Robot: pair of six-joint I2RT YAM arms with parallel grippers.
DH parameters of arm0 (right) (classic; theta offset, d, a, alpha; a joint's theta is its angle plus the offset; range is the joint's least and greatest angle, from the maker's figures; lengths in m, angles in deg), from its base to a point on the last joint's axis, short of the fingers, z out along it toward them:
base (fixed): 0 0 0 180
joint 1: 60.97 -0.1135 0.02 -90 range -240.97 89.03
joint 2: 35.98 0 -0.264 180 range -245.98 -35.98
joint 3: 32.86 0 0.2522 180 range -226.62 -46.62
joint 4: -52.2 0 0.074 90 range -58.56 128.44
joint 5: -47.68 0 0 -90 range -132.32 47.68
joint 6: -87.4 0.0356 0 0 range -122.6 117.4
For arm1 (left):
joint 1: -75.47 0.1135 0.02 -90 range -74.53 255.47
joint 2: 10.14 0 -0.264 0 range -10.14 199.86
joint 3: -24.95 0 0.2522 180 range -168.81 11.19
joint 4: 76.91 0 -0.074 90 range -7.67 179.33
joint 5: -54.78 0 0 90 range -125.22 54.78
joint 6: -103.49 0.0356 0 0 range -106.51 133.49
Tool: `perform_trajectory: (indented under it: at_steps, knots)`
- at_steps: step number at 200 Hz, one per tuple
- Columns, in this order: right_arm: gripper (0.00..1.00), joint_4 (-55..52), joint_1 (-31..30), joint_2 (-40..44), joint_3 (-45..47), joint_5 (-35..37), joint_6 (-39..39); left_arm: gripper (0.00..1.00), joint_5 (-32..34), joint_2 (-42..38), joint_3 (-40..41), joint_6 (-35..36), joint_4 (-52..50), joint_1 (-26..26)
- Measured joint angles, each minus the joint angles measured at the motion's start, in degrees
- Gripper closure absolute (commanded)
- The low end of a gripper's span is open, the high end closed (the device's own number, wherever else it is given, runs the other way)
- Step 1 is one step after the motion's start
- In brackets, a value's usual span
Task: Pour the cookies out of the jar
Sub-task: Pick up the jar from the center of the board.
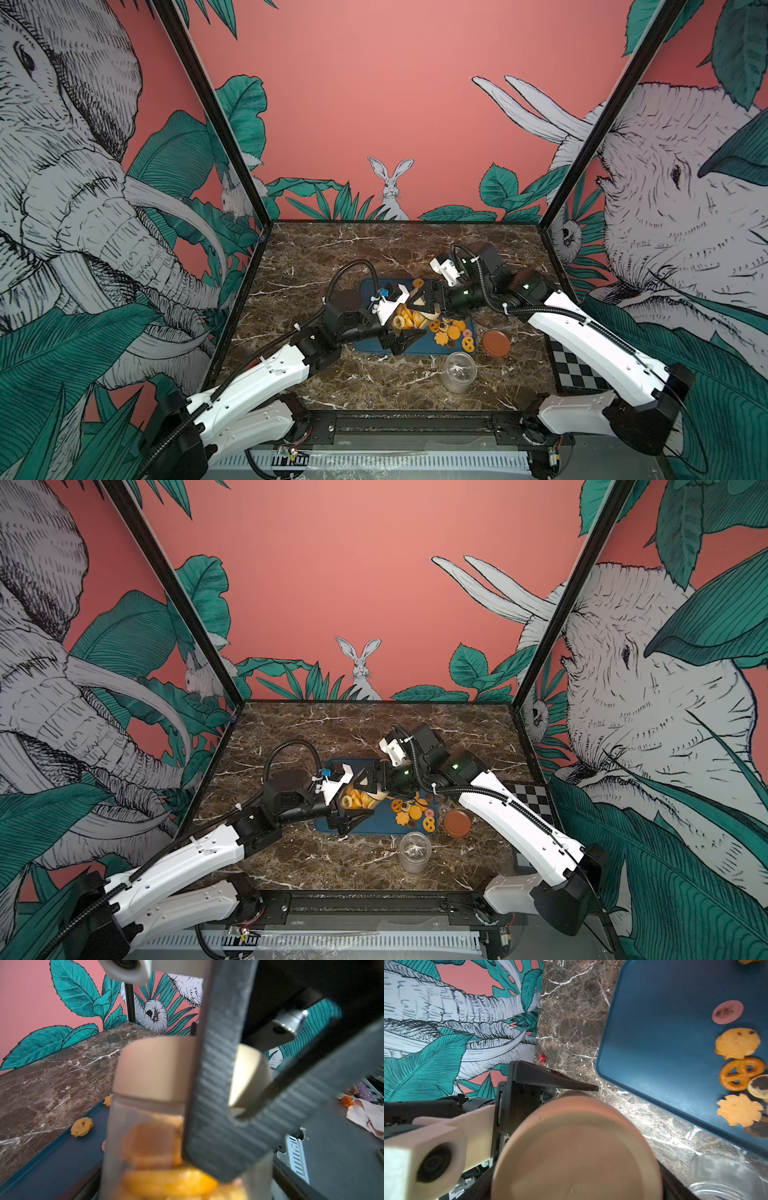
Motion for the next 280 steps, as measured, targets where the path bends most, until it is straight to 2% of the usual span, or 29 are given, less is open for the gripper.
perform_trajectory:
  at_steps: [71,85,101,114,129,134,155,160,178,185,202,217,229,251,280]
  knots:
    - [1.0,4.5,0.2,-0.3,3.4,-1.1,2.3,0.05,1.6,-0.2,1.7,-1.0,0.1,0.1]
    - [1.0,5.0,0.2,-0.3,3.6,-1.1,2.9,0.1,2.0,-0.4,2.2,-1.4,0.5,0.1]
    - [1.0,6.2,0.1,-0.3,4.2,-1.2,3.7,0.34,2.6,-1.0,2.9,-1.9,1.3,0.1]
    - [1.0,7.9,0.1,-0.3,5.2,-1.4,4.1,0.63,3.2,-1.5,3.4,-2.1,1.1,0.2]
    - [1.0,9.2,0.2,-0.3,6.5,-2.0,4.7,0.85,3.3,-1.5,3.9,-2.9,1.0,0.2]
    - [1.0,9.6,0.2,-0.3,6.8,-2.1,4.9,1.0,3.4,-1.6,4.0,-3.1,1.0,0.2]
    - [1.0,10.6,0.2,-0.4,7.2,-2.1,5.6,1.0,3.9,-1.8,4.4,-4.1,1.4,0.2]
    - [0.89,10.9,0.2,-0.5,7.2,-2.1,5.6,1.0,4.1,-2.0,4.6,-4.3,1.7,0.2]
    - [0.39,11.8,0.1,-0.7,7.5,-2.1,5.7,1.0,5.2,-2.5,5.6,-5.1,2.8,0.2]
    - [0.26,12.1,0.1,-0.8,7.6,-1.9,5.7,1.0,5.6,-2.7,6.0,-5.5,3.4,0.1]
    - [0.09,12.8,0.0,-0.8,7.9,-0.9,5.6,1.0,6.4,-3.0,7.3,-6.3,5.7,0.0]
    - [0.05,12.5,-0.4,-0.8,7.8,0.9,5.6,1.0,7.0,-3.1,8.2,-7.1,7.2,-0.2]
    - [0.01,10.6,-0.7,-0.8,6.5,5.2,5.5,1.0,8.1,-3.1,8.5,-7.6,7.3,-0.4]
    - [0.01,7.3,-1.0,0.5,4.0,15.2,5.7,1.0,10.8,-3.1,8.6,-8.5,5.8,-0.7]
    - [0.01,5.9,-0.7,6.3,7.9,25.4,6.1,1.0,14.4,-3.1,8.6,-10.0,3.1,-0.7]
